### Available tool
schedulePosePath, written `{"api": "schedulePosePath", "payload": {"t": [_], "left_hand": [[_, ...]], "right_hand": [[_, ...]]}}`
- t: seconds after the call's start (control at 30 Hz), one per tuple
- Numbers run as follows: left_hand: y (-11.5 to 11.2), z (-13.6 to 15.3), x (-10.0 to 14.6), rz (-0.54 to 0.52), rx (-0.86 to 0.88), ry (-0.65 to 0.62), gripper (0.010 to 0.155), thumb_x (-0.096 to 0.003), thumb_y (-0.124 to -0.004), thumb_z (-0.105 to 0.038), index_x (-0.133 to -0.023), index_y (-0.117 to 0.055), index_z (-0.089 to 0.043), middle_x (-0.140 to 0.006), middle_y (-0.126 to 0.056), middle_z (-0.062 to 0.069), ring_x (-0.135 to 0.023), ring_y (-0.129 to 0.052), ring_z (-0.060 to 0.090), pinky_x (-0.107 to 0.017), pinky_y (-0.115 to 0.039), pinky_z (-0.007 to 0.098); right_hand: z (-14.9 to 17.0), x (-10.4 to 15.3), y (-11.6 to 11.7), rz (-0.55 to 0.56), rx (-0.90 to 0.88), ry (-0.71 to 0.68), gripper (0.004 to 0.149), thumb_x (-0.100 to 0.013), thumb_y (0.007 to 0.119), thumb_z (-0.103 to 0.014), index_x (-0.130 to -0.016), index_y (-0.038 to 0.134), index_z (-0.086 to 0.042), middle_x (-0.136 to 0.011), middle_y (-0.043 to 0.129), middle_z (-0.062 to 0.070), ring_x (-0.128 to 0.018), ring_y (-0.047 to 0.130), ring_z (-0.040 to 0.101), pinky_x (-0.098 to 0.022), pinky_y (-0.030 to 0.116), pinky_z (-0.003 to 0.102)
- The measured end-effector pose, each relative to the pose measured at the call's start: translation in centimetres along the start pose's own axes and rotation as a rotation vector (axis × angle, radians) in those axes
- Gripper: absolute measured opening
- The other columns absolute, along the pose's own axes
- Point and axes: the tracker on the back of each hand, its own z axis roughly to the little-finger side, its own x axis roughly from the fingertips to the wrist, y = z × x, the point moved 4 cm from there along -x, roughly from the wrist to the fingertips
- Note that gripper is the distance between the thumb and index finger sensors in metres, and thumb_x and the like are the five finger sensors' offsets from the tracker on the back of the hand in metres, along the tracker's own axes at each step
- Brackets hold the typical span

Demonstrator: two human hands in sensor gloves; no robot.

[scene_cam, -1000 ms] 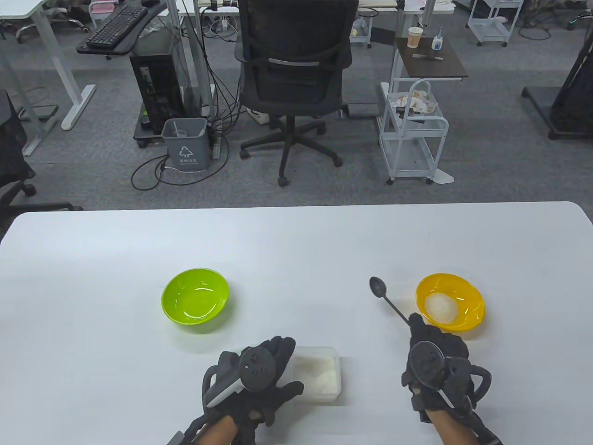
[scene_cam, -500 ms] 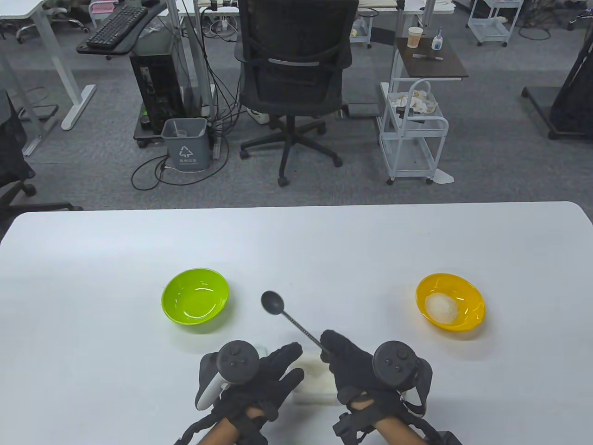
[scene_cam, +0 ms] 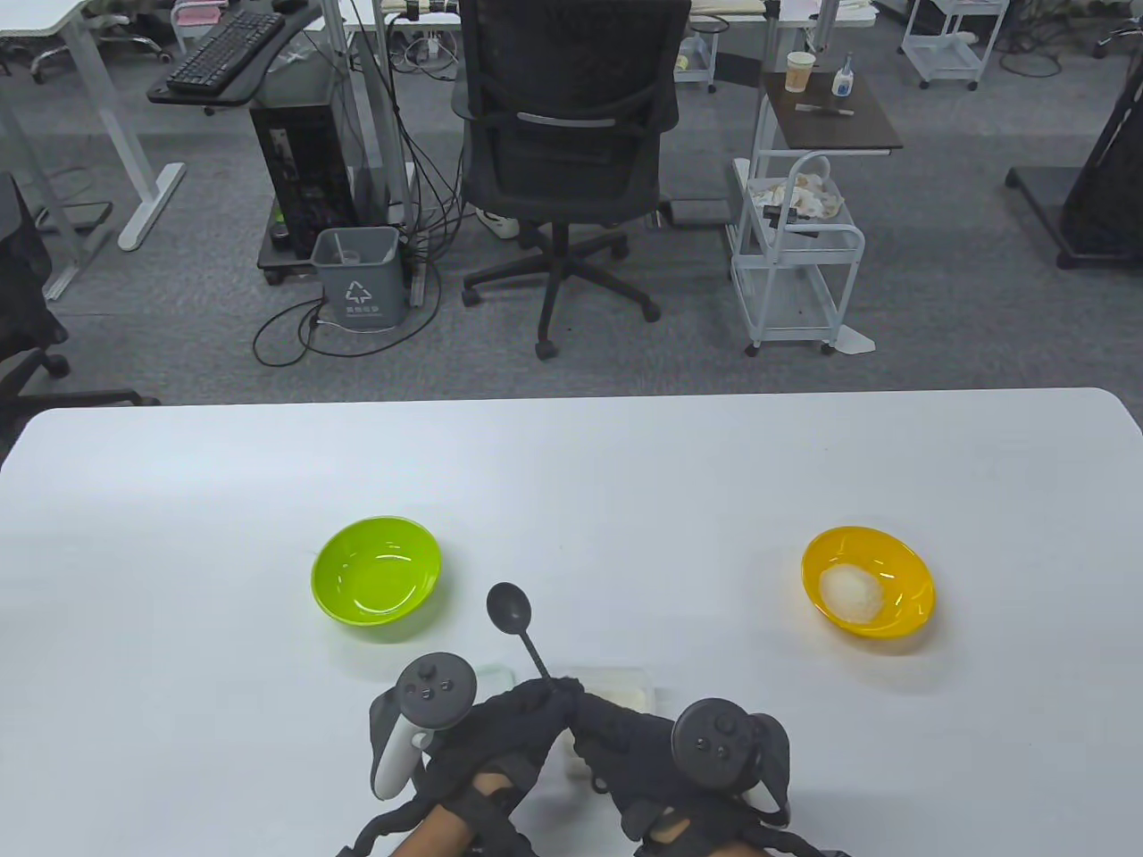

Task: Scoop white sugar from container into bowls

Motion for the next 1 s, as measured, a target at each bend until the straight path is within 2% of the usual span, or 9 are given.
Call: {"api": "schedulePosePath", "payload": {"t": [0.1,0.27,0.47,0.6,0.73,0.8,0.9,1.0], "left_hand": [[0.8,0.1,0.1,-0.054,-0.035,0.005,0.047,-0.0505,-0.065,-0.057,-0.095,-0.073,-0.046,-0.100,-0.084,-0.018,-0.095,-0.092,0.013,-0.079,-0.065,0.046],[3.1,0.2,0.6,-0.200,-0.113,-0.008,0.047,-0.0485,-0.068,-0.055,-0.093,-0.077,-0.044,-0.087,-0.093,-0.016,-0.083,-0.099,0.014,-0.074,-0.069,0.047],[5.2,0.4,0.9,-0.300,-0.215,-0.017,0.049,-0.0464,-0.073,-0.052,-0.093,-0.081,-0.042,-0.073,-0.098,-0.016,-0.072,-0.103,0.015,-0.072,-0.070,0.049],[5.8,0.0,1.1,-0.314,-0.355,-0.021,0.049,-0.0456,-0.075,-0.051,-0.094,-0.082,-0.044,-0.071,-0.099,-0.016,-0.069,-0.105,0.014,-0.071,-0.072,0.048],[5.9,-1.0,1.4,-0.333,-0.485,-0.049,0.049,-0.0447,-0.078,-0.050,-0.093,-0.084,-0.045,-0.071,-0.100,-0.016,-0.059,-0.107,0.012,-0.067,-0.076,0.046],[5.7,-1.5,1.5,-0.329,-0.575,-0.070,0.049,-0.0441,-0.080,-0.049,-0.093,-0.084,-0.046,-0.075,-0.100,-0.016,-0.054,-0.107,0.009,-0.066,-0.077,0.045],[5.3,-2.2,1.7,-0.325,-0.685,-0.095,0.049,-0.0428,-0.084,-0.047,-0.091,-0.087,-0.045,-0.080,-0.099,-0.016,-0.052,-0.108,0.008,-0.064,-0.079,0.044],[4.6,-2.7,2.0,-0.300,-0.774,-0.136,0.047,-0.0413,-0.088,-0.046,-0.089,-0.090,-0.045,-0.083,-0.099,-0.016,-0.050,-0.108,0.009,-0.064,-0.080,0.044]], "right_hand": [[0.4,0.0,-0.7,0.035,0.033,-0.001,0.050,-0.049,0.080,-0.044,-0.096,0.075,-0.027,-0.086,0.092,0.007,-0.060,0.097,0.026,-0.067,0.065,0.053],[1.5,-0.2,-3.1,0.115,0.133,0.006,0.054,-0.048,0.082,-0.046,-0.097,0.073,-0.026,-0.089,0.090,0.009,-0.064,0.095,0.028,-0.067,0.063,0.054],[3.6,-0.8,-5.4,0.097,0.319,0.067,0.063,-0.047,0.082,-0.051,-0.103,0.066,-0.027,-0.101,0.078,0.013,-0.078,0.087,0.033,-0.070,0.058,0.057],[4.3,-1.5,-5.8,0.009,0.321,0.110,0.071,-0.046,0.083,-0.055,-0.106,0.059,-0.027,-0.110,0.064,0.016,-0.089,0.077,0.037,-0.073,0.053,0.060],[5.2,-2.5,-4.6,-0.169,0.344,0.156,0.084,-0.044,0.084,-0.059,-0.111,0.047,-0.027,-0.117,0.048,0.018,-0.101,0.062,0.042,-0.075,0.046,0.062],[5.8,-2.7,-3.4,-0.280,0.390,0.167,0.090,-0.043,0.084,-0.063,-0.113,0.040,-0.026,-0.119,0.041,0.018,-0.105,0.056,0.044,-0.075,0.045,0.062],[6.7,-2.4,-1.7,-0.325,0.382,0.162,0.099,-0.040,0.083,-0.068,-0.113,0.032,-0.026,-0.120,0.034,0.018,-0.107,0.051,0.045,-0.076,0.044,0.062],[7.3,-2.3,-0.9,-0.350,0.375,0.173,0.100,-0.039,0.083,-0.068,-0.112,0.029,-0.027,-0.120,0.034,0.018,-0.107,0.052,0.045,-0.076,0.046,0.062]]}}
